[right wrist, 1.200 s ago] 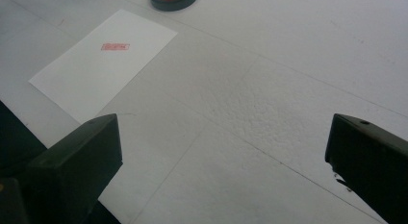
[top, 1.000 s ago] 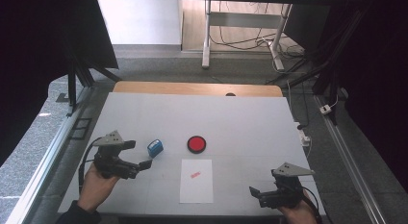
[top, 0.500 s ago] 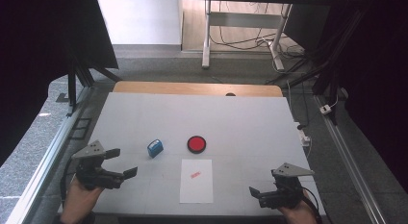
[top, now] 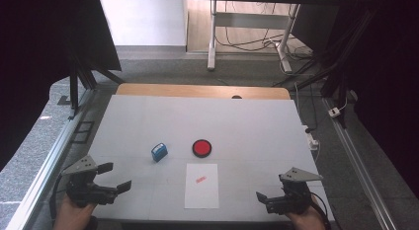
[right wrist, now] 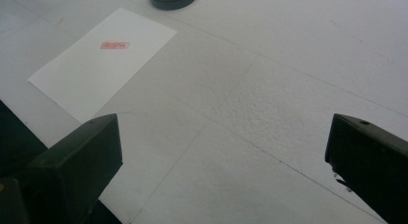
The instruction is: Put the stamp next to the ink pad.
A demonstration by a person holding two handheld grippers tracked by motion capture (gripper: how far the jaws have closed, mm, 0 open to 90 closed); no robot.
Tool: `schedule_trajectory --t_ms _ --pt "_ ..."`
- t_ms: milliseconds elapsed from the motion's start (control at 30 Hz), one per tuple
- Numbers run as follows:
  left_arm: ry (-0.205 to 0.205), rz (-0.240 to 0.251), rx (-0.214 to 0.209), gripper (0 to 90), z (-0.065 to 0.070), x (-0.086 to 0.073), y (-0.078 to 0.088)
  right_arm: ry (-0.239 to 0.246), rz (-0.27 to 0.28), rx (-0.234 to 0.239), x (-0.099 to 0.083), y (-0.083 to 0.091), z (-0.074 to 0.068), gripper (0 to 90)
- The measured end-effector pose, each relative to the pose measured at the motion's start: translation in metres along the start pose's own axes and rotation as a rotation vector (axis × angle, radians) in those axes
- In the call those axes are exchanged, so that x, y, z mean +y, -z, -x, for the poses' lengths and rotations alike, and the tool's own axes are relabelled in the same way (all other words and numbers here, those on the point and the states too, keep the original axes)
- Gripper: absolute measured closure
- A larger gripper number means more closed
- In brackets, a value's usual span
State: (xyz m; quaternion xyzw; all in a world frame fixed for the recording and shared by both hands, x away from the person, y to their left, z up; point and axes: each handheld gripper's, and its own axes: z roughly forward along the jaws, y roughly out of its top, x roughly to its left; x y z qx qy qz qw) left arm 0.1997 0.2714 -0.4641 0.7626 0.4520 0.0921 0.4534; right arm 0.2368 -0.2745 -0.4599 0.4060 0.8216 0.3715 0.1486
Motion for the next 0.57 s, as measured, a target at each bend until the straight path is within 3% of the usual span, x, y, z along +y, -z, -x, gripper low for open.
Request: schedule_trajectory --t_ms 200,400,567 --pt "0.018 -0.034 0.034 0.1 -0.003 -0.009 0.001 0.002 0.000 -0.002 0.000 0.001 -0.001 0.0" --pt "-0.004 -0.135 0.104 0.2 0.000 -0.013 -0.006 0.002 -0.002 -0.002 0.000 0.000 -0.001 0.0" --pt "-0.003 -0.143 0.101 0.6 0.000 -0.012 -0.008 0.006 -0.005 -0.008 -0.001 0.000 -0.001 0.0"
